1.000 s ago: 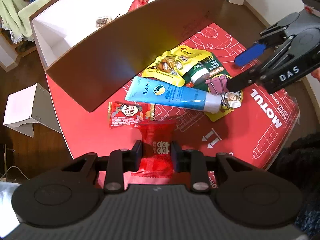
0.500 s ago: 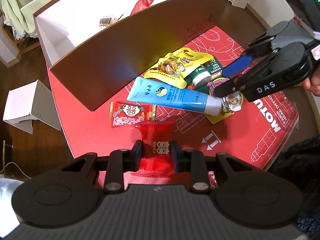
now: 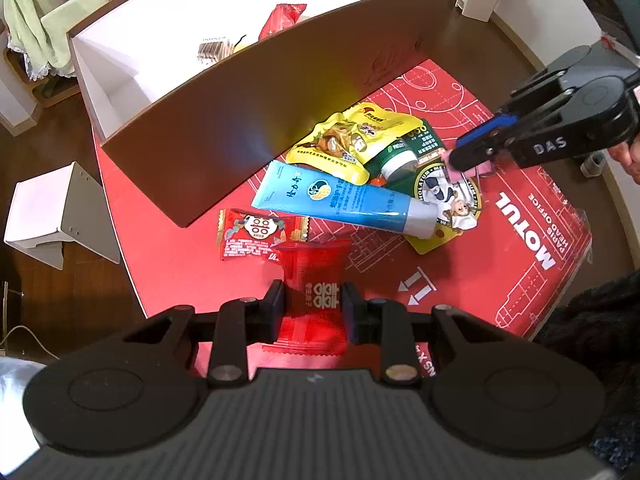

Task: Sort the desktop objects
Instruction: 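Grasp the red candy wrapper with the left tool while the right tool grasps the pink binder clip, then carry the red wrapper and pink binder clip over the white box with both tools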

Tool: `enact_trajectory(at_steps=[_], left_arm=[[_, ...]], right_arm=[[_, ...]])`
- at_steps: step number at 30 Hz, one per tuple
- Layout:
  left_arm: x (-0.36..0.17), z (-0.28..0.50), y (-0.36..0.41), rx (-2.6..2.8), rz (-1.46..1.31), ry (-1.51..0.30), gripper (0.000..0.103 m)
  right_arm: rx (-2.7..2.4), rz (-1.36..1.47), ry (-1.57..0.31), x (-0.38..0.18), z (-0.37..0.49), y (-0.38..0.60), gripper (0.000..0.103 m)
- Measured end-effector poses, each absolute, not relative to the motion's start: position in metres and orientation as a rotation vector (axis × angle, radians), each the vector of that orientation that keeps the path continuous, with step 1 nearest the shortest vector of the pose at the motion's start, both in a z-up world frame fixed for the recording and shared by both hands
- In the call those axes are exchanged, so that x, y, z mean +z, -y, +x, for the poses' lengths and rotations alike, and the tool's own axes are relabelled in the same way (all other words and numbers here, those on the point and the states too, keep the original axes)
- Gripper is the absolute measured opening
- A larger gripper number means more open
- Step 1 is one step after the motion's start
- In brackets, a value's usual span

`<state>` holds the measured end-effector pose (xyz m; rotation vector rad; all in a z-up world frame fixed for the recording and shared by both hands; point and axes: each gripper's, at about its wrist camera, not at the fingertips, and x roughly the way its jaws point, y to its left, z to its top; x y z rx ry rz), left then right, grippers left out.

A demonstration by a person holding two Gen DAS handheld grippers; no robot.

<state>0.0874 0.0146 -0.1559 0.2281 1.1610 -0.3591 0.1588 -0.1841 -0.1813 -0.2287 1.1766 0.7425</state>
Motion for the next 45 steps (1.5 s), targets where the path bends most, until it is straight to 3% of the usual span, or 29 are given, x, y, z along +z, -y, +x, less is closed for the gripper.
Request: enact_trajectory(at_steps=[11,12,13,14,15,25,32,33,35,45], left_arm=[[-0.175,0.084,-0.01,-0.343,0.231,-1.207,0.026],[-0.178,0.084,-0.009,-0.342,0.229,-1.214,0.026],[-0.18,0.083,-0.009,-0.34,0.228,-1.22,0.026],[-0.183,0.082,-0.008,-0.335,0.232,-1.226,0.026],[-0.186,0.081,-0.008,-0.332,0.236,-1.231,0.026],[-0.199,0.078,-0.014,-0.305,0.19,-1.233,0.036],[-0.198,0.074,-0.01,-0.357,0.213,-1.24,0.029],[-0.197,0.072,-0.01,-0.361,0.211,-1.24,0.028],[-0.197,0.07,-0.011,-0.37,0.2,-1.241,0.026],[-0.189,0.064,-0.012,-0.383,0.15,-1.232,0.023]], right_arm=[[0.756,-0.231,-1.213,-0.183,0.15,0.187,0.007],[0.755,-0.236,-1.218,-0.183,0.149,0.187,0.012],[0.753,-0.239,-1.211,-0.181,0.147,0.189,0.04],[0.748,-0.239,-1.185,-0.177,0.144,0.192,0.076],[0.742,-0.24,-1.16,-0.172,0.141,0.195,0.081],[0.792,-0.347,-1.15,-0.165,0.121,0.205,0.08],[0.833,-0.489,-1.104,-0.18,0.115,0.18,0.08],[0.833,-0.508,-1.107,-0.183,0.115,0.179,0.076],[0.827,-0.535,-1.136,-0.192,0.117,0.177,0.044],[0.802,-0.442,-1.184,-0.19,0.127,0.193,0.025]])
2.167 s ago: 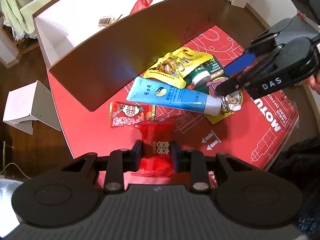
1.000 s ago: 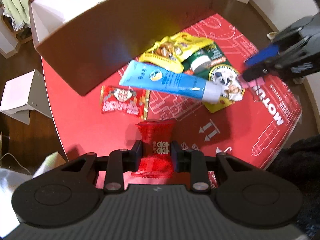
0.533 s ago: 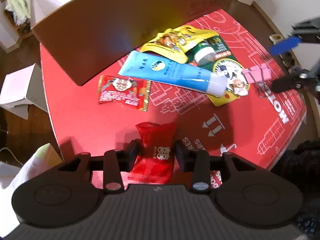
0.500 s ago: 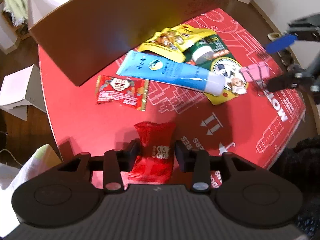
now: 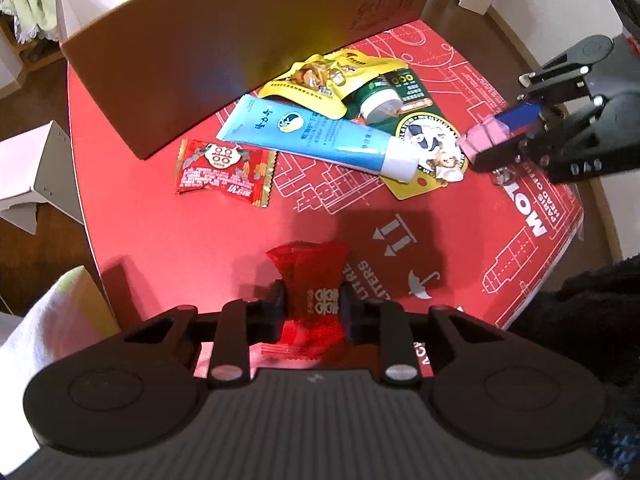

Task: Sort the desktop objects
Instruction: 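Carry the red wrapper and pink binder clip over the white box with both tools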

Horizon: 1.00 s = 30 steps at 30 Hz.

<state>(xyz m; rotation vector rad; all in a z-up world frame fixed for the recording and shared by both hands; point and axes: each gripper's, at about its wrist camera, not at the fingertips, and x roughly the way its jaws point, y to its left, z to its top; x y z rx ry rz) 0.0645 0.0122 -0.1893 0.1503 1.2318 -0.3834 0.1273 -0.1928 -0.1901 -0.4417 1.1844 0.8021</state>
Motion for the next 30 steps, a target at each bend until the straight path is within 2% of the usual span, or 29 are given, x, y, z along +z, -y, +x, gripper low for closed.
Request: enact_trajectory(at_steps=[4,16,30], left_arm=[[-0.18,0.064,-0.01,-0.392,0.154,-1.212,0.023],[-0.154,0.069,-0.001,-0.397,0.154,-1.157,0.023],[-0.102,0.092,-0.013,-0.385,0.187,-1.07,0.022]], right_arm=[[0.768,-0.32,-1.228,-0.183,0.137,0.202,0.017],[0.744,-0.073,-1.257,-0.165,0.158,0.221,0.017],[0.839,-0.019,-1.192,-0.104,0.188,0.224,0.017]])
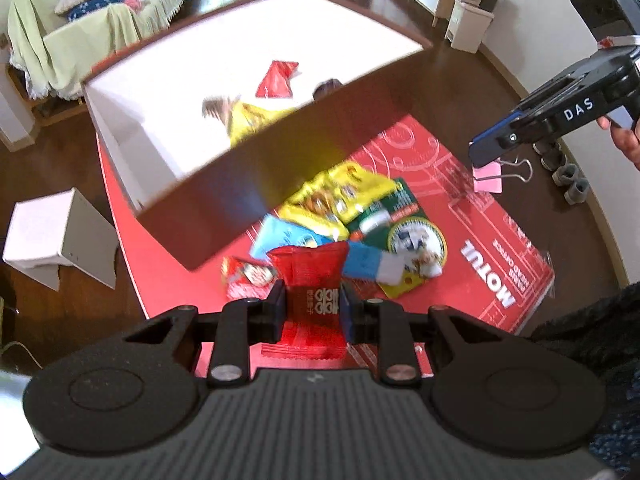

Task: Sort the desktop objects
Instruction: 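Carry the red wrapper and pink binder clip over the white box with both tools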

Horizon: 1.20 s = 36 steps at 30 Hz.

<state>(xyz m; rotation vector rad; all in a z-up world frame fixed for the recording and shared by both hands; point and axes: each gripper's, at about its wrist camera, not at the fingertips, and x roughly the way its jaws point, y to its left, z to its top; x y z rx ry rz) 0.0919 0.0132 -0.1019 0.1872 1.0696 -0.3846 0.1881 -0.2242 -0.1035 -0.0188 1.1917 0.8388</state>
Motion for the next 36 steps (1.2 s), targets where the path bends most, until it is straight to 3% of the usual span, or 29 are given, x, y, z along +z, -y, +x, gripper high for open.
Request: enact_trajectory(at_steps=[18,36], left_arm=[[-0.037,0.199,-0.024,-0.334,0.304,-0.966,0.023],[-0.118,0.29,-0.021,-0.235,0.423,-1.202,0.023]], right_arm=[[0.916,-0.084,-1.009,-0.036,0.283,0.169,0.017],[0.819,-0.281,-1.148,-0.121,0.359,0.113,0.017]])
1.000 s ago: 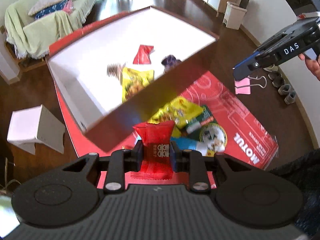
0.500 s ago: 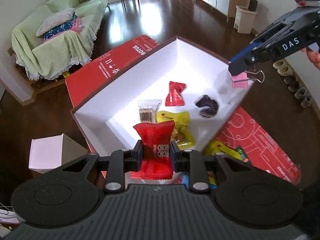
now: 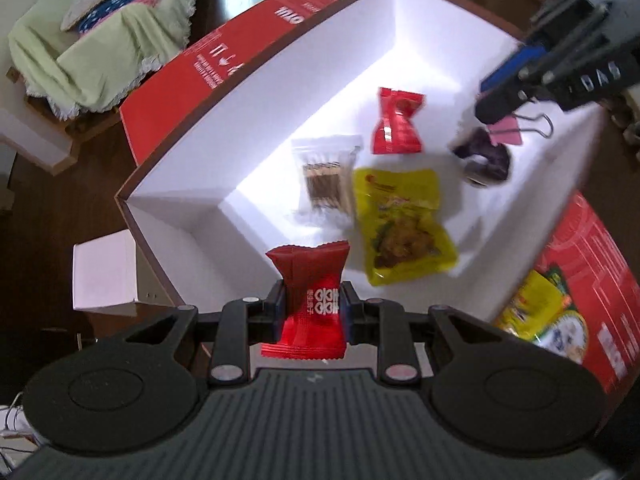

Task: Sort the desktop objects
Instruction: 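Carry the red wrapper and pink binder clip over the white box with both tools, then release the red wrapper and pink binder clip into the box, opening both tools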

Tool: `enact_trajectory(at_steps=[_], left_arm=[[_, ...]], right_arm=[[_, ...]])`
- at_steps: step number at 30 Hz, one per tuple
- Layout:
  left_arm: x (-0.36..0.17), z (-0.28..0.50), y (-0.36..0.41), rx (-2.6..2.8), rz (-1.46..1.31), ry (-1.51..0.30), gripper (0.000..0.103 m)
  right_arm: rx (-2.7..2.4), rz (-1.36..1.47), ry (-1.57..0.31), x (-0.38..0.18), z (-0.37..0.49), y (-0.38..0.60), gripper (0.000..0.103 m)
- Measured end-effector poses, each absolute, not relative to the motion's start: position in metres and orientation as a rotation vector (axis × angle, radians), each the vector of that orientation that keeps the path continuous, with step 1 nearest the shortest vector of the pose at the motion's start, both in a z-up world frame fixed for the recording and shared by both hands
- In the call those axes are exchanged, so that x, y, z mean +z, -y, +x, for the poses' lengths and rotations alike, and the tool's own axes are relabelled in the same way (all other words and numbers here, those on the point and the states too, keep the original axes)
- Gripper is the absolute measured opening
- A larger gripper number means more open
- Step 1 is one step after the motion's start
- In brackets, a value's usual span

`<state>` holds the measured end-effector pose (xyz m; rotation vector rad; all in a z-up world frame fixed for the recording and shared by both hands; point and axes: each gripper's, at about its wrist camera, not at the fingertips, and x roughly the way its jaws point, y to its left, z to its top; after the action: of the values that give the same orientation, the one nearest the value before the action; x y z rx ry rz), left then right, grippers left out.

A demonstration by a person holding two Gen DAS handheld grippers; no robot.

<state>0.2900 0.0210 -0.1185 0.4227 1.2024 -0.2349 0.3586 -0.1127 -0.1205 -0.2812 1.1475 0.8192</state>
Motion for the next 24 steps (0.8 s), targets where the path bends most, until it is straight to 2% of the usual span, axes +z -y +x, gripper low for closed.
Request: enact_trajectory(at_steps=[9,24], left_arm=[[-0.133,0.34,-0.025,-0.139,0.344,-1.224,0.023],[-0.162,0.368,-0.038,-0.084,0.317,-1.23,0.023]], right_arm=[[0.764,-0.269,-1.087,-0.14,0.412,0.094,0.017],[0.77,-0.573,-0.969,-0.165,0.426,0.076,0.017]])
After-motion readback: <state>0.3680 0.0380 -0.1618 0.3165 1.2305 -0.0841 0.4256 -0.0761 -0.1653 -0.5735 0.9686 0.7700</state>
